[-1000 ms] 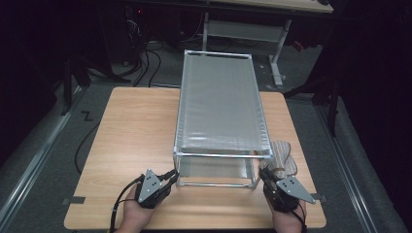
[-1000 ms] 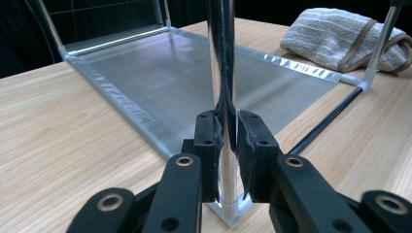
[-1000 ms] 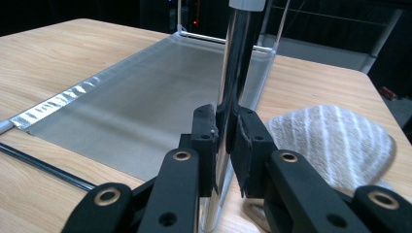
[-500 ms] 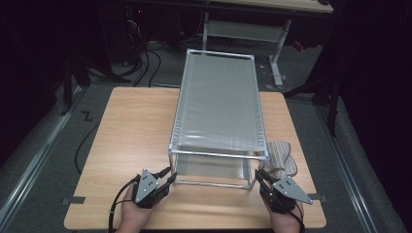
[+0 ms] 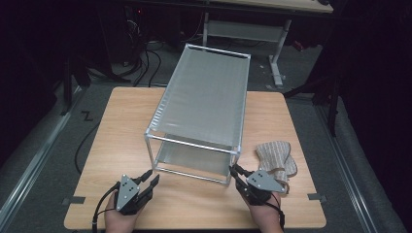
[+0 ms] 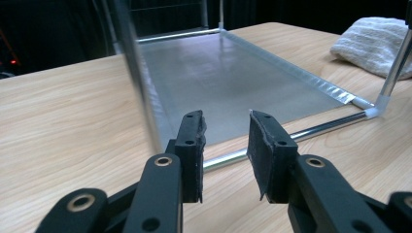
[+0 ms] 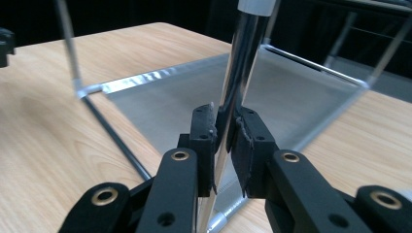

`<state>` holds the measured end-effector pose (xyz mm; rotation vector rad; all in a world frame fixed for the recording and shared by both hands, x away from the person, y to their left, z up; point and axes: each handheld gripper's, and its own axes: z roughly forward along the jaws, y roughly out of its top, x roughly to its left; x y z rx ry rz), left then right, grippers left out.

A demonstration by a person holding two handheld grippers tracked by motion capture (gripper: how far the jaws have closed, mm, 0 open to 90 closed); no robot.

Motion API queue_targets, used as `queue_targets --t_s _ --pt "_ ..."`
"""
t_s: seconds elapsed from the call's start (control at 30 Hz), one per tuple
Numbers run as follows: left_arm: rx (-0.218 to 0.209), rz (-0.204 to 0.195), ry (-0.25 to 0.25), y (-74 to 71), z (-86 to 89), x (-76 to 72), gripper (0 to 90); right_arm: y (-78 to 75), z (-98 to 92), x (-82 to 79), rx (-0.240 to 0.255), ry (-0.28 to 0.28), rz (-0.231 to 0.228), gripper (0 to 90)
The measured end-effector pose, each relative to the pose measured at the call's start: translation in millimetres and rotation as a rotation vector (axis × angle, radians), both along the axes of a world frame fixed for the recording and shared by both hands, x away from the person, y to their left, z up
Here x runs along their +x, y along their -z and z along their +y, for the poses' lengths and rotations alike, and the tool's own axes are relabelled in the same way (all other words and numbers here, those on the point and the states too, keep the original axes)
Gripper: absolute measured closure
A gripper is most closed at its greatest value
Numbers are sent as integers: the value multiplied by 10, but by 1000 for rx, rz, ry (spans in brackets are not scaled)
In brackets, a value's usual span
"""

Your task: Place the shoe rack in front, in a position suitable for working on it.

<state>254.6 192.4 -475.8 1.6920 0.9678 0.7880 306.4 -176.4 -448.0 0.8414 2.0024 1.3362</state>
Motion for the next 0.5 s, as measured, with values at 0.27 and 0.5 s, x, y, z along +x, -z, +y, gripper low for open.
queue_targets --t_s 0.27,0.5 --pt "-4 4 -27 7 94 -79 662 -1 183 53 -18 -54 -14 778" --pt "1 10 -3 12 43 -41 651 6 164 41 -16 -62 -10 732"
